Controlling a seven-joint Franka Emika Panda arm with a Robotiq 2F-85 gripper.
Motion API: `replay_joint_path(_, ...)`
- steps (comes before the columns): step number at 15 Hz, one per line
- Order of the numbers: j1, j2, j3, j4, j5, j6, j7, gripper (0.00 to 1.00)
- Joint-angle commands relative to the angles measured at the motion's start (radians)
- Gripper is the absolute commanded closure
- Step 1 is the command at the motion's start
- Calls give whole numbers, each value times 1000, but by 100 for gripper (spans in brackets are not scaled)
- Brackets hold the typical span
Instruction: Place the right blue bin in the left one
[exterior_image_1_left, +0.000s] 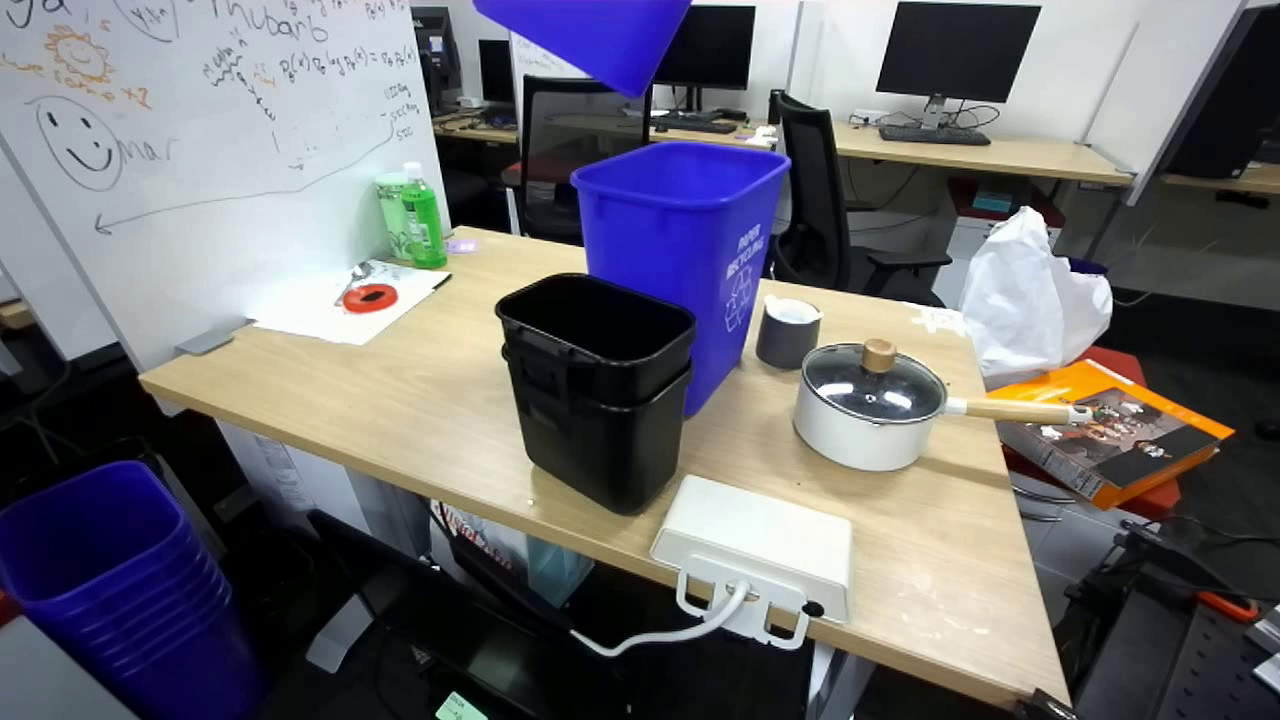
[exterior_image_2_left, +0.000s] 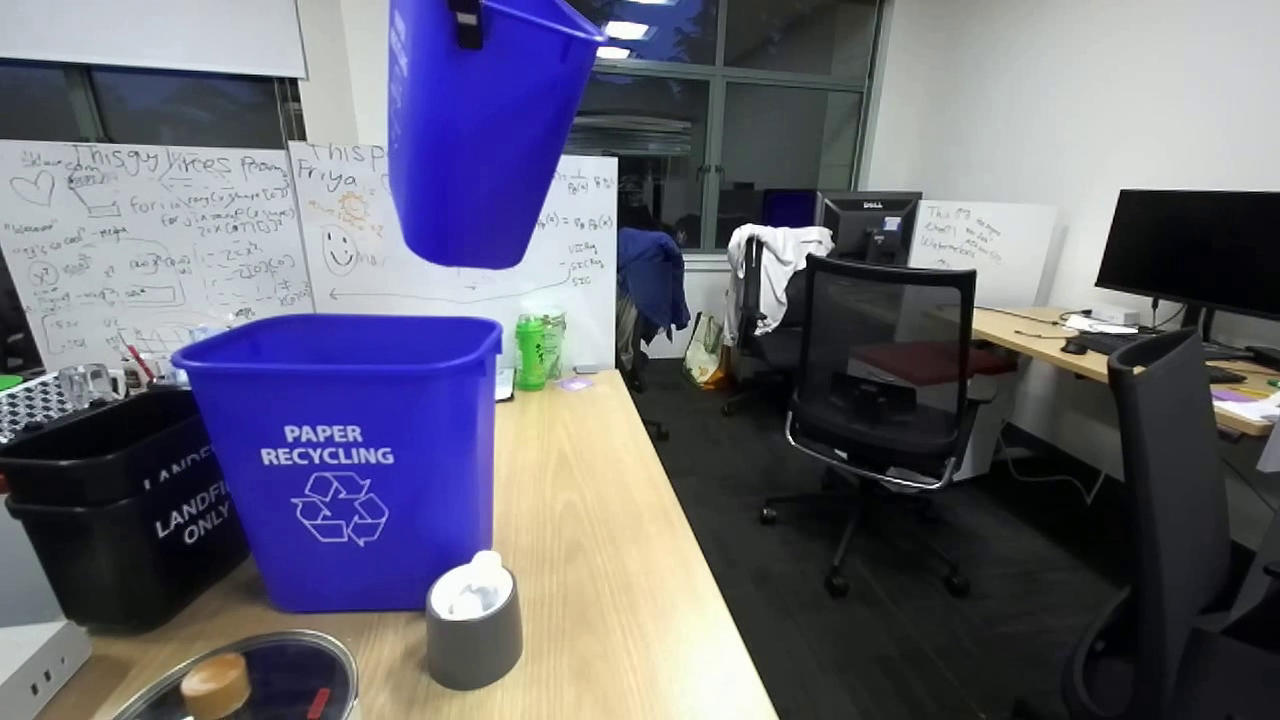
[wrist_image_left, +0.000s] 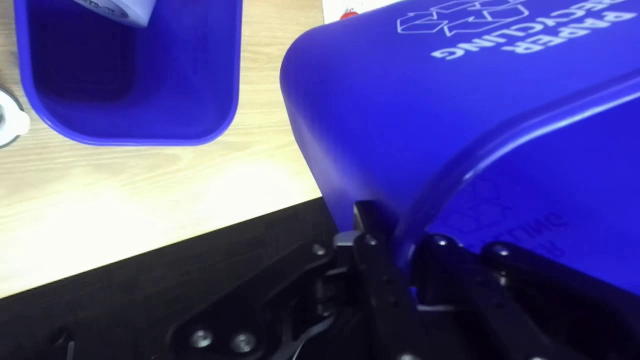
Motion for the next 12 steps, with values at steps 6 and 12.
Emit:
replay_joint_path(6, -85, -53, 145, -3, 217, -176, -10, 97)
replay_joint_path(12, -175, -81, 162, -19, 343, -439, -52, 97)
